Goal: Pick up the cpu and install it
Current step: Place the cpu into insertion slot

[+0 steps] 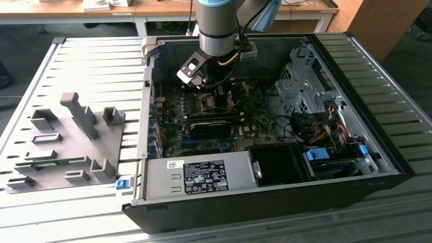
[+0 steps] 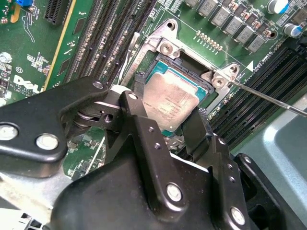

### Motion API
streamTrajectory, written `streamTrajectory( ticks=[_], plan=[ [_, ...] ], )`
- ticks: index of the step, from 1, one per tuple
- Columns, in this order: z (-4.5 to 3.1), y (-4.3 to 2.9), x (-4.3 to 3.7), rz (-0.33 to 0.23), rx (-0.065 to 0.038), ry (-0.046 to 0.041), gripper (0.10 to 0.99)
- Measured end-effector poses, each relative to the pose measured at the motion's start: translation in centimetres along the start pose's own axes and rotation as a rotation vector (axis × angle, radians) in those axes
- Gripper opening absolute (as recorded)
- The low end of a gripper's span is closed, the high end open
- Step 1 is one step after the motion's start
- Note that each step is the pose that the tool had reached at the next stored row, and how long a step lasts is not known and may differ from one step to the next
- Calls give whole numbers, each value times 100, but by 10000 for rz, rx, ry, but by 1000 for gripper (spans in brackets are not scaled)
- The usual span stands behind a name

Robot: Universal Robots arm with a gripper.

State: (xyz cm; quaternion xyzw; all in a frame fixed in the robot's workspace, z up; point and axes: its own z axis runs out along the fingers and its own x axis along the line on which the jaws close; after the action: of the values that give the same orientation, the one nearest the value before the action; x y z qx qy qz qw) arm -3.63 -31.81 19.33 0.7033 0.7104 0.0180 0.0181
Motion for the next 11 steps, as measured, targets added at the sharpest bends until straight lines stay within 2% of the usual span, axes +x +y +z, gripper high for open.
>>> streamTrajectory(
  ticks=[2,3,11],
  plan=[
    [0,0,0,0,0,1,600],
    [0,0,0,0,0,0,659],
    [-5,0,0,0,0,1,659]
  ],
)
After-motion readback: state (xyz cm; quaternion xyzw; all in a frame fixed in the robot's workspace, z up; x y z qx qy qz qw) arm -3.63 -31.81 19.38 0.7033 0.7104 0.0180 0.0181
